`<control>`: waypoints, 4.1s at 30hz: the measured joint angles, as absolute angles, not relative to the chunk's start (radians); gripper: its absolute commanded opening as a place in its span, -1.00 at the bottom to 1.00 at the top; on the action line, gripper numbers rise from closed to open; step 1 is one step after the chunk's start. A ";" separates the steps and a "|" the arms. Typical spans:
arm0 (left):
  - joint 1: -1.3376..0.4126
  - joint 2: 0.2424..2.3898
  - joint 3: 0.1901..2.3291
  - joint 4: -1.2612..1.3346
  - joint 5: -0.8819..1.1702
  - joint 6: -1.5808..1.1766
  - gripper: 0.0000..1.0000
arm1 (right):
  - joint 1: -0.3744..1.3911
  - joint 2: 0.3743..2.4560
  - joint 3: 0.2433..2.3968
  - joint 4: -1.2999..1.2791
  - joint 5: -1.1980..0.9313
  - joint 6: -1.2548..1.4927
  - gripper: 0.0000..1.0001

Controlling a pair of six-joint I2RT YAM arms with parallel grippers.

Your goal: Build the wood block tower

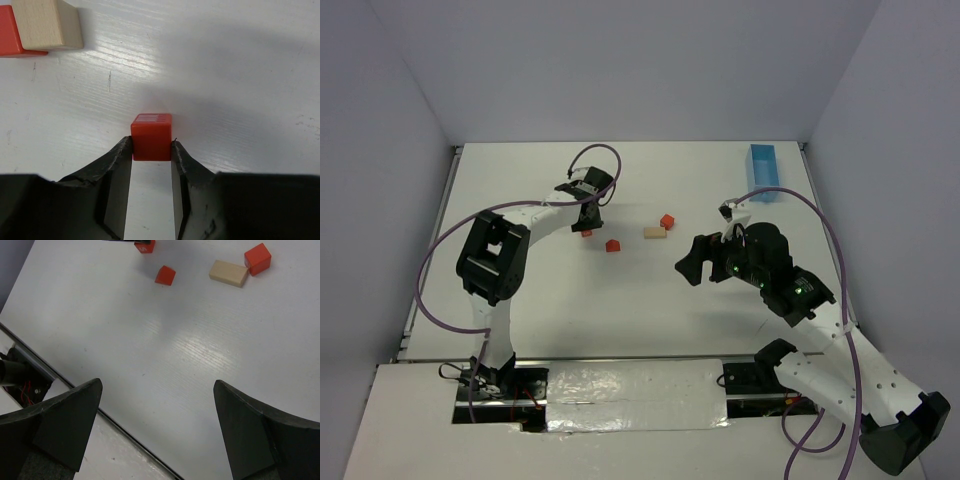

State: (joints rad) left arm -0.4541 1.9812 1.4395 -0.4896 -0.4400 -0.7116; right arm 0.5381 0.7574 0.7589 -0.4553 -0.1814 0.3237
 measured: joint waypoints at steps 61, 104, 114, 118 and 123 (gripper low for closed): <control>-0.128 1.994 1.617 -0.602 -0.264 -0.451 -0.64 | 0.538 0.768 0.749 -0.431 -0.249 0.320 0.99; -0.128 2.019 1.636 -0.610 -0.295 -0.451 -0.18 | 0.541 0.770 0.745 -0.429 -0.252 0.320 0.99; -0.131 2.019 1.636 -0.606 -0.294 -0.451 -0.06 | 0.544 0.770 0.745 -0.429 -0.252 0.320 0.99; -0.133 2.019 1.636 -0.606 -0.295 -0.451 -0.07 | 0.546 0.770 0.745 -0.429 -0.252 0.319 0.99; -0.133 2.019 1.636 -0.606 -0.299 -0.451 0.00 | 0.547 0.771 0.745 -0.429 -0.252 0.319 0.99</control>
State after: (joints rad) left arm -0.1329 2.0190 1.6363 -0.6056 -0.2985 -0.4511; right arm 0.5472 0.7712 0.7448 -0.4286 -0.2520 0.3195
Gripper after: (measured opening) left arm 0.484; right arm 0.997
